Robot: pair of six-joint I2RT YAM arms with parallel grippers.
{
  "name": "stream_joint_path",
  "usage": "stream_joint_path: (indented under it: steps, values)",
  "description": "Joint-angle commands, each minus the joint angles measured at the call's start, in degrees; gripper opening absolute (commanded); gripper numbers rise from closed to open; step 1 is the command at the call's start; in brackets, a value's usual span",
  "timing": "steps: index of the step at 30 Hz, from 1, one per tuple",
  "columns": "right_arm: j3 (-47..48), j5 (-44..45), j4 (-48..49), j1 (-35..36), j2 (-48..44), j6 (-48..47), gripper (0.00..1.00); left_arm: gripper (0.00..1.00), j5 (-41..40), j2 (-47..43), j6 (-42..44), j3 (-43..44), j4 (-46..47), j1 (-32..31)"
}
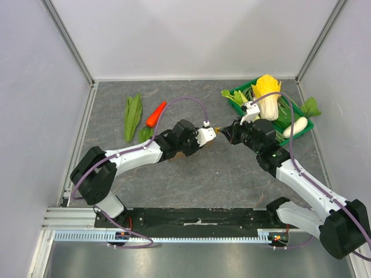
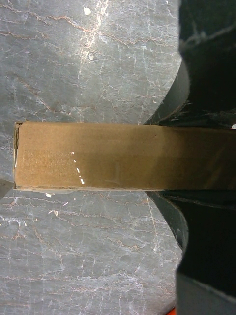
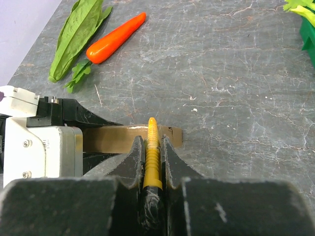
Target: Unpack the express box
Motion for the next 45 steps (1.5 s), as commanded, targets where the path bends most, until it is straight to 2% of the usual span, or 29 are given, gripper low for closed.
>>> stream_joint_path:
  steps: [1,18,45]
  values:
    - [-0.36,-0.71,3.22,0.09,0.21,0.32,0.0,0.39,1.74,5.36,-3.09,-3.93,-7.75,0.22]
    - [-3.17,-0.8,0.85,0.09,-0.22,-0.21,0.0,0.38,1.74,5.8,-3.36,-3.58,-8.1,0.14]
    - [0.43,1.84,2.96,0.09,-2.07,0.06,0.0,0.4,1.65,6.67,-3.53,-2.96,-9.16,0.14]
